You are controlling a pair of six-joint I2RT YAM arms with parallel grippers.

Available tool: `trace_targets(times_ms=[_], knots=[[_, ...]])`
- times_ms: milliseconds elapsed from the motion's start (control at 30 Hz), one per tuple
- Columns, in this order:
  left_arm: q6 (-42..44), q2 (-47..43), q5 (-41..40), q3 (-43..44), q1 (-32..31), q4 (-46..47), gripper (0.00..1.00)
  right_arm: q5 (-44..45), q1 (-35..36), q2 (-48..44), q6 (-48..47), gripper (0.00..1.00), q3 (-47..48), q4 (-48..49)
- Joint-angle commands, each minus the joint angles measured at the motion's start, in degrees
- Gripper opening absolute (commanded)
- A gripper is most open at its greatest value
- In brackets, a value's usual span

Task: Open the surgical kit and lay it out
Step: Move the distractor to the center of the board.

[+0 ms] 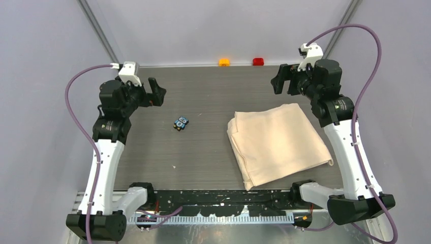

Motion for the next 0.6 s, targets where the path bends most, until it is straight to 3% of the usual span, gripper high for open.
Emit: trace_targets(times_ms=[0, 367, 567], knots=[[-1.2, 0.3, -0.2, -0.4, 0.2, 1.5, 1.0, -2.9, -1.8, -0.7, 1.3, 0.95, -1.4, 3.4], [-1.4, -0.3, 0.7, -1.1, 0.3, 0.8, 1.0, -5.7, -3.4, -1.2, 2.0, 0.95, -1.7, 3.4], [3.0, -1.3, 1.1, 0.2, 0.3, -1.9, 1.0, -8.4, -3.5, -2.7, -1.2, 0.95, -1.3, 1.4]])
